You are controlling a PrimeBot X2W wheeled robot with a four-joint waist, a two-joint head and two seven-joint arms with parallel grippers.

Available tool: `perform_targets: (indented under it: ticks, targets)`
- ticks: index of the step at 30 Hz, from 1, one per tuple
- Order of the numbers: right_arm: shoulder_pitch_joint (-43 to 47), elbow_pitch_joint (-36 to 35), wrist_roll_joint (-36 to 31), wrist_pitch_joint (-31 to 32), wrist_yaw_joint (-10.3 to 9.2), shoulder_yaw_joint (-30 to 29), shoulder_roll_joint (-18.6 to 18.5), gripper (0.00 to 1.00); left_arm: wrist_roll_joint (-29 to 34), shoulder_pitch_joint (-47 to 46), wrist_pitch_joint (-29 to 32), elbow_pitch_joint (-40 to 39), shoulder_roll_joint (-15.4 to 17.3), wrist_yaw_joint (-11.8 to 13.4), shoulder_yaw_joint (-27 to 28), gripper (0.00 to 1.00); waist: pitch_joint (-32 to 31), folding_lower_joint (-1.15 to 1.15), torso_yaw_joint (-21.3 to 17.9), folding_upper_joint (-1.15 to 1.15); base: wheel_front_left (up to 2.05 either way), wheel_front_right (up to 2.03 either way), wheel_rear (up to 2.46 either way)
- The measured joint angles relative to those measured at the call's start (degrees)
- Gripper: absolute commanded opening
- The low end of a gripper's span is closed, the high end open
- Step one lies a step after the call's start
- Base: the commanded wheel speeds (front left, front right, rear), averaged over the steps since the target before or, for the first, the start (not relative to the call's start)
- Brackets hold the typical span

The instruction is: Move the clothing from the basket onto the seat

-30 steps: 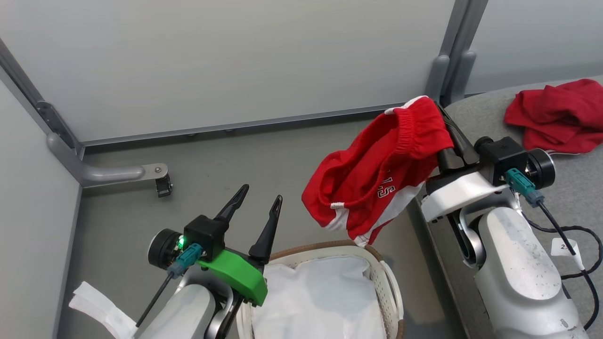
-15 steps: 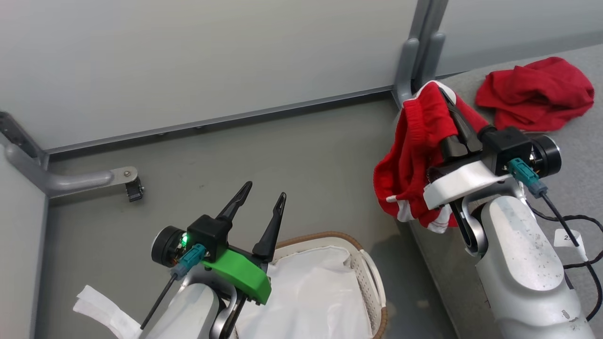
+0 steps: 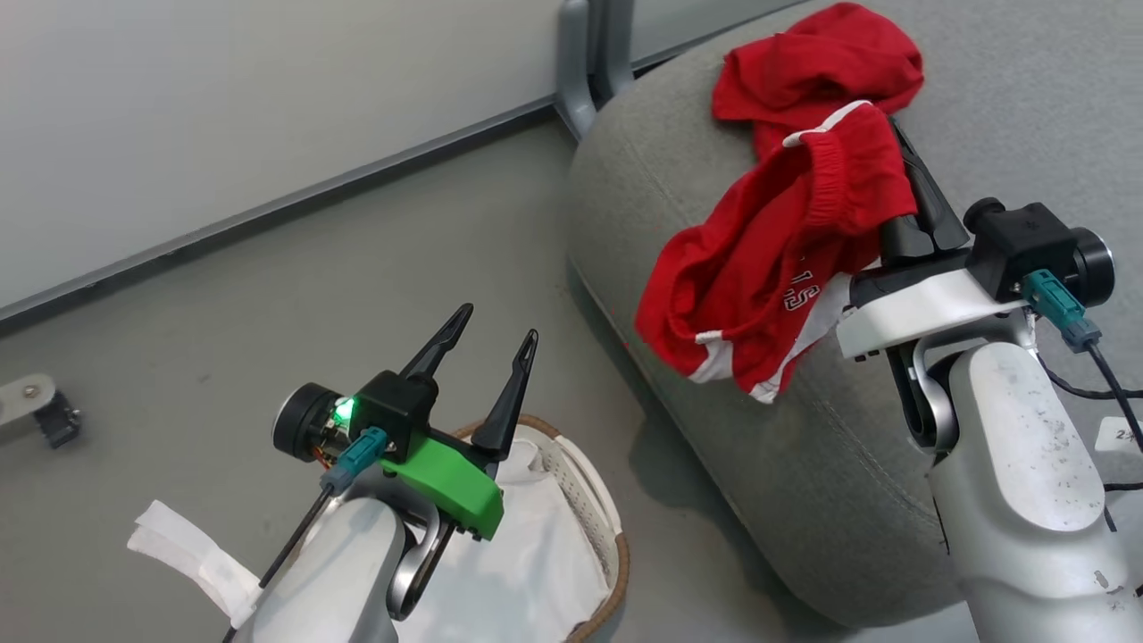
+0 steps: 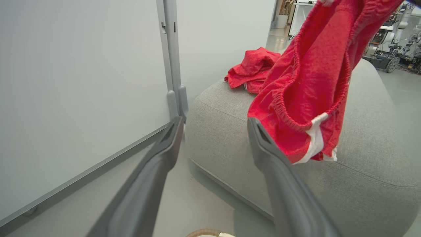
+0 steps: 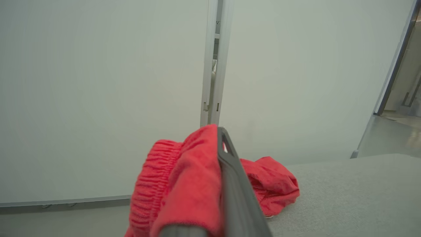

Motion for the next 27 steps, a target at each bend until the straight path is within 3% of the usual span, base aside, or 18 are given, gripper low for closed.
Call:
perform_targets:
  ticks: [6,13,22,27]
  targets:
    - [0.38,-0.18,0.63,0.00,0.00,-1.35,-0.02,0.00,0.01,-1.63,0.00,0.47,0.82,-0.03,-0.90,1.00,3.24,0.00,-5.83,0.00,0.00,0.00,0.00]
    - [0.12,0.70,-1.33,0.00,0.00,-2.40,0.02,0.00,-0.26,-2.94,0.00,-0.12,1.00,-0.09,-3.89,1.00,7.58,0.00,-8.02,0.00,0.00,0.00,0.00]
    - [-12.96,1.60,-9.76,0.00,0.00,-8.09,-0.65,0.00,-0.98,-4.98,0.00,-0.90,0.83,-0.10,-5.67,1.00,10.63,0.01,-2.51,0.00,0.00,0.00,0.00]
    - [-23.81,3.67,-11.25,0.00,0.00,-12.92,-7.87,0.00,-0.78,-6.51,0.00,-2.14,0.57,-0.10,-6.89,1.00,12.35,0.01,2.65,0.00,0.00,0.00,0.00]
